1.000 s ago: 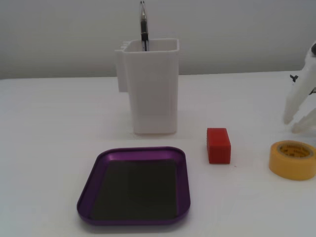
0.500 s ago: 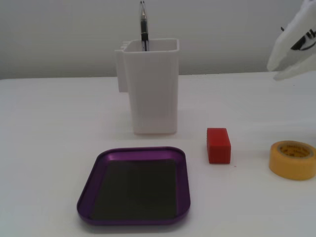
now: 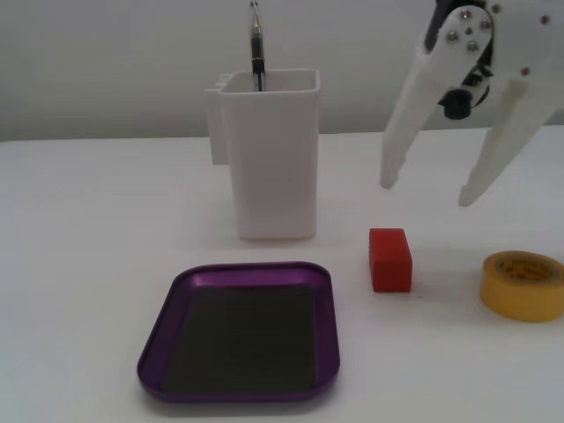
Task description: Pick up the red cube and place it in the box.
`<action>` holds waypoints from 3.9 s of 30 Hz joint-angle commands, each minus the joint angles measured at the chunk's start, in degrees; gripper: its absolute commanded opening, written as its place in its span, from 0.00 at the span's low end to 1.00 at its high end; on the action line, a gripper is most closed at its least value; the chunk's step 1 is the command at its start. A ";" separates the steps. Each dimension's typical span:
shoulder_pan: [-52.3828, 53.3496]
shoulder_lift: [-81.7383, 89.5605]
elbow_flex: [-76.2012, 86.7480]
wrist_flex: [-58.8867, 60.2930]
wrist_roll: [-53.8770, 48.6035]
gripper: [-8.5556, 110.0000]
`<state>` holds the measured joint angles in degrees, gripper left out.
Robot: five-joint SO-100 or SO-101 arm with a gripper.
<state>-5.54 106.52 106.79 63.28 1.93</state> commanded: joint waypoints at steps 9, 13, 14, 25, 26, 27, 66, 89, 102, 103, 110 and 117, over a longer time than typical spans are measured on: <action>1.14 -16.35 -9.05 -1.85 -0.53 0.24; 4.39 -19.16 -9.05 -4.04 -0.70 0.24; 5.10 -19.60 -9.05 -4.66 -0.79 0.24; 6.24 -20.21 -8.53 -5.71 -0.88 0.23; 6.24 -20.21 -8.26 -6.50 -0.88 0.23; 6.24 -20.21 -8.17 -7.21 -0.88 0.23; -12.74 -2.02 -16.35 0.70 -4.13 0.07; -10.81 -29.97 -43.42 -2.81 5.45 0.07; -5.71 -34.72 -43.86 -2.64 5.36 0.07; -5.71 -34.72 -43.68 -2.72 5.27 0.07; -5.63 -34.89 -43.15 -3.08 5.36 0.07; -5.63 -34.89 -39.02 -3.34 5.01 0.07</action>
<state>-11.43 71.10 67.59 60.38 7.12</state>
